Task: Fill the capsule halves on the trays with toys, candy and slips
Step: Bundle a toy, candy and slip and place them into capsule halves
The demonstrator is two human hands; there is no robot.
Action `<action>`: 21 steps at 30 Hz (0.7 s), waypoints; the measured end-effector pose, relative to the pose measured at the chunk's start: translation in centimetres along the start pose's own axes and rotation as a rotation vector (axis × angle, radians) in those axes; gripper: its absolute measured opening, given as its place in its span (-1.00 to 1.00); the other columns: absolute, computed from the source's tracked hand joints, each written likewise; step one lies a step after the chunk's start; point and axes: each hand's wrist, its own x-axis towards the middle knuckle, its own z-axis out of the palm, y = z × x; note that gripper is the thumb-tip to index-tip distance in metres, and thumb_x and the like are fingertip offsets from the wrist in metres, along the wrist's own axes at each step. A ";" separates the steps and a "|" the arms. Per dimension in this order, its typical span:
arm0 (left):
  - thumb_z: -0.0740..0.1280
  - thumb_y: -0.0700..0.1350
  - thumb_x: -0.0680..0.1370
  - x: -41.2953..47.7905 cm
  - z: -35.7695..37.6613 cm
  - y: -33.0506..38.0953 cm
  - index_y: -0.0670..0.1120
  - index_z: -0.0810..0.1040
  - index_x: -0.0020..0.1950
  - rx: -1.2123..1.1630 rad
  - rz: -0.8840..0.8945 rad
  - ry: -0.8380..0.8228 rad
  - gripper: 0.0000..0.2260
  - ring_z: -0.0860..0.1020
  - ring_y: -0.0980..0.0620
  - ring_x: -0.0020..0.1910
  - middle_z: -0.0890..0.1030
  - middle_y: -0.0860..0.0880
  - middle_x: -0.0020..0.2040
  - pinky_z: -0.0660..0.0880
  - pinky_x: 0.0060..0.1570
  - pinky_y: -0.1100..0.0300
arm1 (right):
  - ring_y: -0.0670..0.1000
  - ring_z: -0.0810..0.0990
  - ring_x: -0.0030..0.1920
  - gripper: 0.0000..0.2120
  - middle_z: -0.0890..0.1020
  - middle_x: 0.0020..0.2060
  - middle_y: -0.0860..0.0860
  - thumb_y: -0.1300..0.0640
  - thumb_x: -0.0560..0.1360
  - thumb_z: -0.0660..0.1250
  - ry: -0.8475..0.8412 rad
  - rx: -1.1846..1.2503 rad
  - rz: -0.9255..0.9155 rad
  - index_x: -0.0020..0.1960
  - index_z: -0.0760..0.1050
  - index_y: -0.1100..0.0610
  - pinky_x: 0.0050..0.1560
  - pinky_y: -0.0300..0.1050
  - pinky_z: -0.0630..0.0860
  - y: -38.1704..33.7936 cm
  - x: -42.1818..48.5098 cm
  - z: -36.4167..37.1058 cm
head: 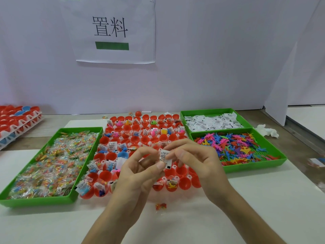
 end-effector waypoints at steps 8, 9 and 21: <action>0.53 -0.27 0.33 0.0 -0.2 -0.1 -0.06 0.69 -0.27 0.029 -0.005 0.063 -0.88 0.61 0.11 -0.24 0.60 -0.01 -0.28 0.58 -0.19 0.30 | -0.11 0.62 -0.22 -0.82 0.67 -0.25 -0.19 0.22 0.51 0.43 0.310 -0.754 0.219 -0.11 0.65 -0.07 -0.18 -0.18 0.55 3.6 1.6 -7.1; 0.51 -0.25 0.35 0.0 -0.1 -0.1 -0.07 0.71 -0.24 0.020 -0.010 0.066 -0.92 0.62 0.10 -0.22 0.63 -0.02 -0.25 0.58 -0.18 0.30 | -0.12 0.60 -0.20 -0.86 0.66 -0.24 -0.18 0.17 0.50 0.45 0.247 -0.829 0.325 -0.12 0.65 -0.08 -0.14 -0.15 0.55 4.1 1.6 -7.8; 0.46 -0.13 0.28 0.0 0.2 -0.2 0.01 0.77 -0.07 0.082 -0.076 0.154 -0.75 0.67 0.13 -0.08 0.73 0.02 -0.07 0.58 -0.18 0.31 | -0.13 0.57 -0.26 -0.84 0.63 -0.30 -0.12 0.20 0.43 0.54 0.280 -0.860 0.400 -0.15 0.65 -0.05 -0.22 -0.18 0.45 5.7 1.4 -9.0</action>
